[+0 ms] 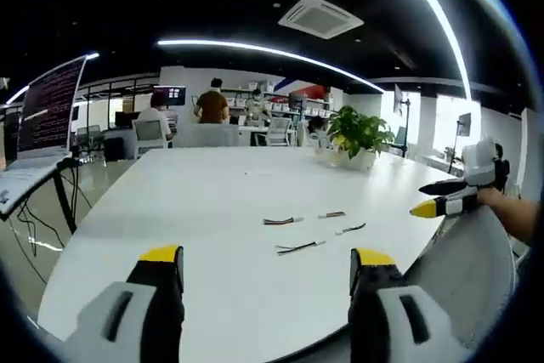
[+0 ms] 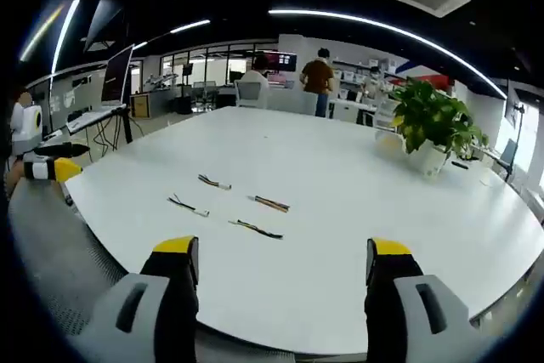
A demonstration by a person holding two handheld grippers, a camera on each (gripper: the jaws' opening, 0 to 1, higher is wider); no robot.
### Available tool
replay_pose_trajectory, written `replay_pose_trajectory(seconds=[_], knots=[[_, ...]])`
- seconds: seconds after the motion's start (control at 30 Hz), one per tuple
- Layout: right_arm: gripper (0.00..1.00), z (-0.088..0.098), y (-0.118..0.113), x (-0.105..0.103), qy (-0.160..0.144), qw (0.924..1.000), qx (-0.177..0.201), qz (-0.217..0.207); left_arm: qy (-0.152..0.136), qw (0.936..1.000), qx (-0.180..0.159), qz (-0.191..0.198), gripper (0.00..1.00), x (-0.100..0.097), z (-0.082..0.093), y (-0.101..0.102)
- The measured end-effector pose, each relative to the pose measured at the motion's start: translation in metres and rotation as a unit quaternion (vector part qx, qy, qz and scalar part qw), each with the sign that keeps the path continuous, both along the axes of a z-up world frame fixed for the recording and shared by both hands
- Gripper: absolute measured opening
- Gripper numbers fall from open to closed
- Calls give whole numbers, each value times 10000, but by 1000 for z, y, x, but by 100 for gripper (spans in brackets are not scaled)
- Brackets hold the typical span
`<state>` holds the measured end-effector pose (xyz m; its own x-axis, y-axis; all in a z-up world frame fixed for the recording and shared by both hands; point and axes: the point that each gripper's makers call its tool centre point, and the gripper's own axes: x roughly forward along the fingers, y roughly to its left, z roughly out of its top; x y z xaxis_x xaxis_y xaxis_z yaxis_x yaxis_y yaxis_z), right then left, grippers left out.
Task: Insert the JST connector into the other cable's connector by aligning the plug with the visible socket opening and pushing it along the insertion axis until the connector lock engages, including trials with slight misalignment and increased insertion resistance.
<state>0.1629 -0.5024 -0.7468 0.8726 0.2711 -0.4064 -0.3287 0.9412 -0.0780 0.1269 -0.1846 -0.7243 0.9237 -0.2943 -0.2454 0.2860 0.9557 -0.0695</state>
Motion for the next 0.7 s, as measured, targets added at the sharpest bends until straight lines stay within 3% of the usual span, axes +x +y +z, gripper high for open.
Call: replay_pose_trajectory(seconds=[0.7], knots=[[79, -1, 0, 0, 15, 10000, -20, -18, 12, 10000, 9, -18, 75, 0, -1, 0]])
